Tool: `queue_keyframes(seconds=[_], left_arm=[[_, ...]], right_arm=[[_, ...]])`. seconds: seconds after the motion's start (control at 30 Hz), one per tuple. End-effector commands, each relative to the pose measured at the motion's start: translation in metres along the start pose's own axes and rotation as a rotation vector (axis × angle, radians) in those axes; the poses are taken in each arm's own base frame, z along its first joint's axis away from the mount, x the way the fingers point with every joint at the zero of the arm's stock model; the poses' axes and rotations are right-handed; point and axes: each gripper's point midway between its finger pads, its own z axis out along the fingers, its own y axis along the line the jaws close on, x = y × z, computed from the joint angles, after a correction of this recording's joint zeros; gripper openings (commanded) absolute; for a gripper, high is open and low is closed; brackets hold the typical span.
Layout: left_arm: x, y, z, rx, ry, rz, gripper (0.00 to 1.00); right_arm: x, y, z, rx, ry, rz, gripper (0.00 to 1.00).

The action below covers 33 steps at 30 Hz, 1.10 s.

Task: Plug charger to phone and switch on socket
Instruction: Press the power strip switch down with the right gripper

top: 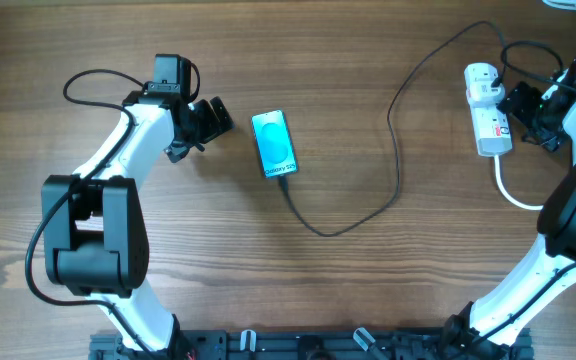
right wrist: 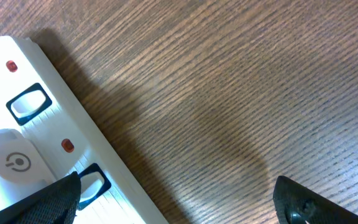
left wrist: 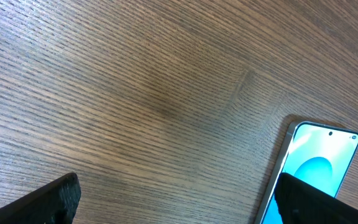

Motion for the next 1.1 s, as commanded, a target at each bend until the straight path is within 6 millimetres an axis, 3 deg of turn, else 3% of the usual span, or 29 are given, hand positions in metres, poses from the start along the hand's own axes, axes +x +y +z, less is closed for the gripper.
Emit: queue_keyframes(seconds=[0.0,0.37,0.4,0.43,0.57,0.73,0.8,0.83,0.93,1.07], left_arm=[[-0.004,0.003,-0.004,-0.012,-0.021,0.006,1.0],[-0.004,0.003,-0.004,-0.012,-0.021,0.006,1.0],[-0.004,0.003,-0.004,-0.012,-0.021,0.006,1.0],[-0.004,0.003,-0.004,-0.012,-0.021,0.006,1.0],[-0.004,0.003,-0.004,-0.012,-0.021,0.006,1.0],[-0.004,0.003,-0.004,-0.012,-0.021,0.006,1.0],[-0.004,0.003,-0.004,-0.012,-0.021,0.006,1.0],[-0.004,0.003,-0.004,-0.012,-0.021,0.006,1.0],[-0.004,0.003,-0.004,-0.012,-0.021,0.006,1.0],[-0.004,0.003,-0.004,-0.012,-0.021,0.006,1.0]], right_arm=[[0.019,0.006,0.011,-0.02,0.068,-0.009,0.99],[0.018,0.005,0.008,-0.012,0.069,-0.035,0.99],[0.009,0.004,-0.003,-0.011,0.049,-0.112,0.89],[-0.003,0.001,-0.023,0.014,0.013,-0.163,0.88],[-0.014,0.01,-0.059,-0.003,-0.039,-0.205,0.88],[0.035,0.036,-0.06,-0.173,0.114,-0.356,0.88],[0.049,0.035,-0.055,-0.149,0.154,-0.399,0.89],[0.058,0.025,-0.053,-0.074,0.188,-0.414,0.98],[0.062,0.0,-0.054,0.112,0.22,-0.409,1.0],[0.059,0.0,-0.053,0.116,0.207,-0.42,1.0]])
